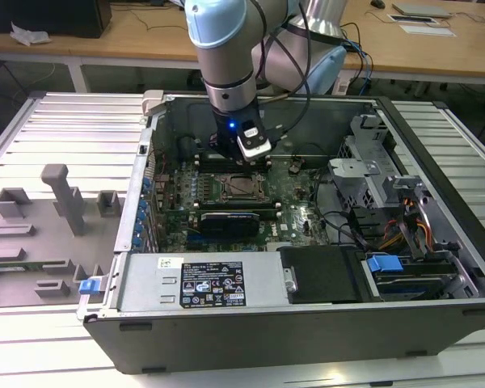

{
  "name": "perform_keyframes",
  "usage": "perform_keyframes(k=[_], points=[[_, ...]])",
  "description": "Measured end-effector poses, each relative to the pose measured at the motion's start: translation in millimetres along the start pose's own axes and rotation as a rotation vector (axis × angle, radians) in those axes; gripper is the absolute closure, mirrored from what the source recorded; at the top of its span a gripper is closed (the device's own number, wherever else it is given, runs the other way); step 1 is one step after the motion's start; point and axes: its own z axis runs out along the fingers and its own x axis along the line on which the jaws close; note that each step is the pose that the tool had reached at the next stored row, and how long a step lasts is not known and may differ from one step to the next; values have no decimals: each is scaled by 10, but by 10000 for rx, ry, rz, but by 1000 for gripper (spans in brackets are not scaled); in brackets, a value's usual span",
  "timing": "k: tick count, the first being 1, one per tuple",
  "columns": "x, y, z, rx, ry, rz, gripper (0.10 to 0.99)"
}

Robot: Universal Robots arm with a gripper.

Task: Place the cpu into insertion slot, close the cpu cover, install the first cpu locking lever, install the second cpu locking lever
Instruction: 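Install the first cpu locking lever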

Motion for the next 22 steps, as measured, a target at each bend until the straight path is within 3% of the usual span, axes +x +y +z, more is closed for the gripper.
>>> perform_keyframes(k=[7,12,18,22], points=[[-1,4,-9,39,-19,76,980],[-15,15,-73,45,-25,107,980],[3,82,-68,51,-28,117,980],[9,86,-66,53,-30,126,980]])
